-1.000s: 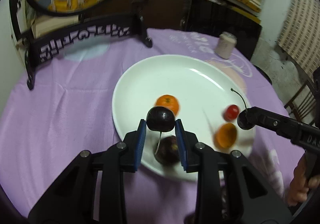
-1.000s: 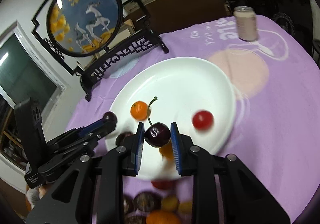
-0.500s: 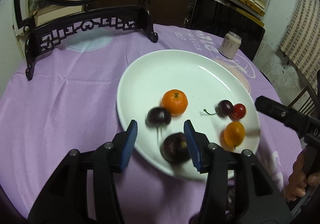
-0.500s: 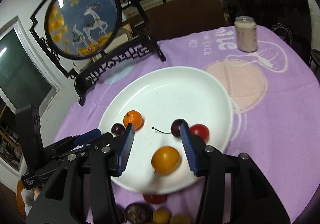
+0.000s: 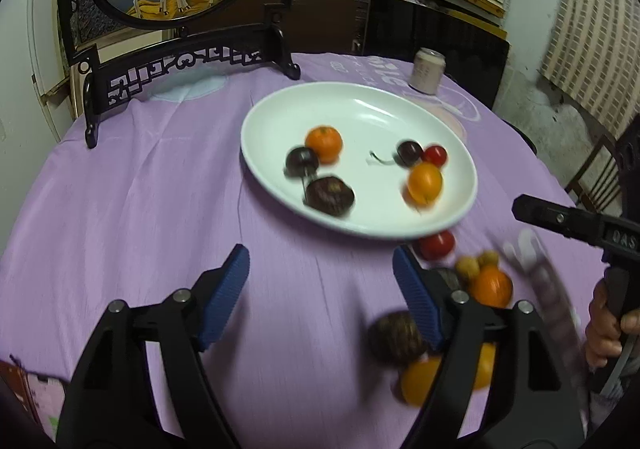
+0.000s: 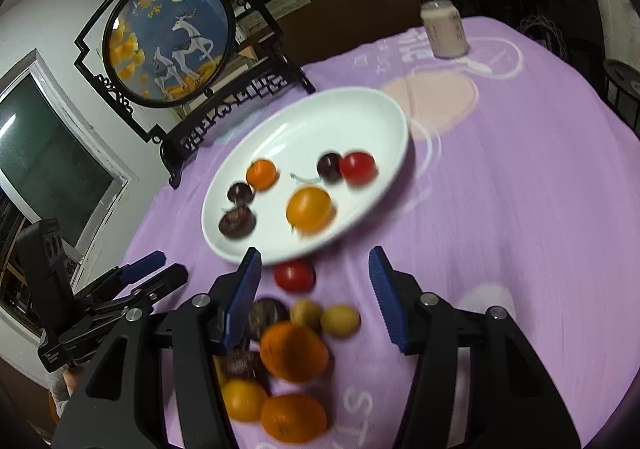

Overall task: Organize fruits
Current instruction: 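Release both cherries onto the plate and withdraw both tools, then grasp a mangosteen with the left tool while the right tool grasps an orange, place both on the plate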

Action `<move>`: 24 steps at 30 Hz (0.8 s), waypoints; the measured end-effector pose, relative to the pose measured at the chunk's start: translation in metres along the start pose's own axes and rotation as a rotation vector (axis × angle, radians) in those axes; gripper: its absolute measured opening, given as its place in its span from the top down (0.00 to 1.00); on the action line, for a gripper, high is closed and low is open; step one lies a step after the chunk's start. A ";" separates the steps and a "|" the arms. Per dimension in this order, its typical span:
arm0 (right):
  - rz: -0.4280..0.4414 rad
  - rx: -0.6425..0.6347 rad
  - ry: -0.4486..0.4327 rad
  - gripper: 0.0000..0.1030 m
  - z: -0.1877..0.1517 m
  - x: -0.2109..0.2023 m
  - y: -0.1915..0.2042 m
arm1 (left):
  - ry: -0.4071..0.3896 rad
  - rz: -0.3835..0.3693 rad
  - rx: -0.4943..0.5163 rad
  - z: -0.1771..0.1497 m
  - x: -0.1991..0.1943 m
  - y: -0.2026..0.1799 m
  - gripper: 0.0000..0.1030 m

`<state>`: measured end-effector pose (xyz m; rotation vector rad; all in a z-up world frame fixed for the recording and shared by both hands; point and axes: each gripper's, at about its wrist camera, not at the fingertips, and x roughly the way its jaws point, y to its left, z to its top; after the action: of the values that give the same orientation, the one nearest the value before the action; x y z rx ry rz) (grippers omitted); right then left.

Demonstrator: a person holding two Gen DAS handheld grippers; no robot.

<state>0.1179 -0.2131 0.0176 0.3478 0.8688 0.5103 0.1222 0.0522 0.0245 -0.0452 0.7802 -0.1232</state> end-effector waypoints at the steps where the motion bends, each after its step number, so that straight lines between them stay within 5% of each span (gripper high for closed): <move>1: 0.009 0.008 0.002 0.44 -0.004 -0.002 -0.002 | 0.004 -0.003 0.012 -0.006 -0.003 -0.002 0.26; 7: 0.014 0.040 0.000 0.43 -0.010 -0.010 -0.011 | 0.044 -0.080 0.047 -0.021 -0.004 -0.012 0.24; 14: 0.011 0.084 -0.007 0.43 -0.007 -0.012 -0.021 | 0.096 -0.077 0.097 -0.028 0.009 -0.023 0.24; 19: 0.010 0.070 -0.004 0.43 -0.007 -0.012 -0.019 | 0.087 0.052 0.113 -0.026 0.018 -0.017 0.12; 21: 0.012 0.069 -0.003 0.43 -0.007 -0.012 -0.019 | 0.048 0.189 0.101 -0.022 0.017 -0.005 0.12; 24: 0.015 0.072 -0.004 0.43 -0.006 -0.012 -0.020 | 0.059 0.180 0.007 -0.017 0.017 0.016 0.15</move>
<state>0.1117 -0.2355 0.0118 0.4216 0.8832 0.4928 0.1238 0.0664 -0.0013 0.0355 0.8393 0.0439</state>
